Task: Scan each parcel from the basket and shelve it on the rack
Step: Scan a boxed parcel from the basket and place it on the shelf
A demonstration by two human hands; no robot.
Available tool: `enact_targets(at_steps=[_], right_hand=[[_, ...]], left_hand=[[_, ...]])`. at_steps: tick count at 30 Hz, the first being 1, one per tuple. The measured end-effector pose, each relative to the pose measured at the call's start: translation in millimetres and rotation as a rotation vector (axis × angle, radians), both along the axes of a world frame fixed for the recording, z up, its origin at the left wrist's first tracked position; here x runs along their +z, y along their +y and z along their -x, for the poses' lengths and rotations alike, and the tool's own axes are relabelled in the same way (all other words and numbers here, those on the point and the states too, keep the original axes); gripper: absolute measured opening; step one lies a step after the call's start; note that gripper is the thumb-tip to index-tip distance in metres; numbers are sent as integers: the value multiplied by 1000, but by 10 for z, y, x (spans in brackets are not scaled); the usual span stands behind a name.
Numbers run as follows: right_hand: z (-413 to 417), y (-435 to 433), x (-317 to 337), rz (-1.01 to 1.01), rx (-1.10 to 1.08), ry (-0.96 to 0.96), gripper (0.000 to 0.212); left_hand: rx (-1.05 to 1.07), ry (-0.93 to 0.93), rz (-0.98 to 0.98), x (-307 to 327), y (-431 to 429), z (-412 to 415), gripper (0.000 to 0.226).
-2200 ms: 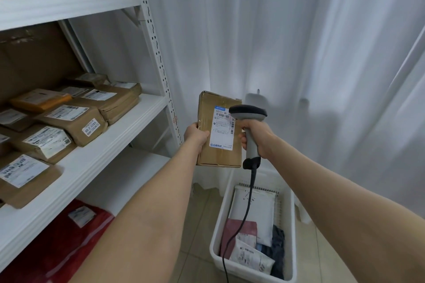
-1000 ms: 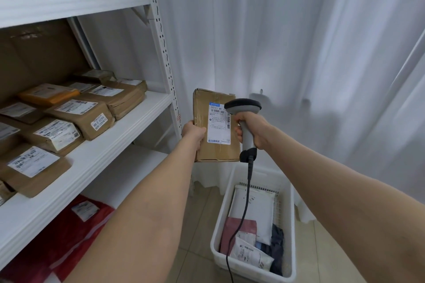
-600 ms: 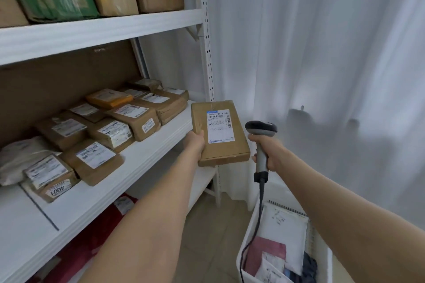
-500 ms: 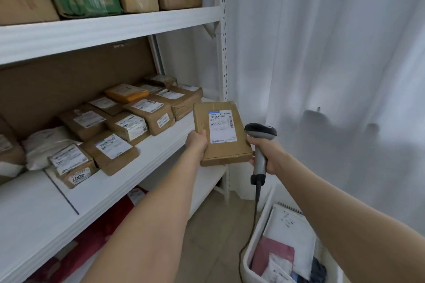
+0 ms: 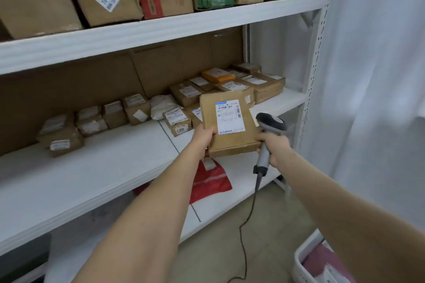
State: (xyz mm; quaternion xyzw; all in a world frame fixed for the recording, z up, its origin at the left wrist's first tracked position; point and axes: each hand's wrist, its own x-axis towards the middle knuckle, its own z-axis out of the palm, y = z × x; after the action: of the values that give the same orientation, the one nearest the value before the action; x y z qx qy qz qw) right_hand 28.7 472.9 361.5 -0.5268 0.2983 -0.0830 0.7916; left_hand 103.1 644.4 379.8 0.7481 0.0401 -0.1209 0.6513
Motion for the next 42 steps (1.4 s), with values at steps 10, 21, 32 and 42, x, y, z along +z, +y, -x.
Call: enact_targets(at_steps=[10, 21, 32, 42], right_hand=[[-150, 1237, 112, -120, 185, -36, 27], [-1282, 2102, -72, -69, 197, 39, 19], [-1878, 2249, -234, -53, 138, 94, 26], [-1773, 2031, -180, -61, 106, 24, 34]], left_hand=[[446, -84, -63, -40, 1438, -22, 32], [453, 86, -1, -488, 2304, -1047, 38], [284, 203, -271, -686, 2299, -1809, 38], [178, -52, -724, -199, 1923, -1926, 55]])
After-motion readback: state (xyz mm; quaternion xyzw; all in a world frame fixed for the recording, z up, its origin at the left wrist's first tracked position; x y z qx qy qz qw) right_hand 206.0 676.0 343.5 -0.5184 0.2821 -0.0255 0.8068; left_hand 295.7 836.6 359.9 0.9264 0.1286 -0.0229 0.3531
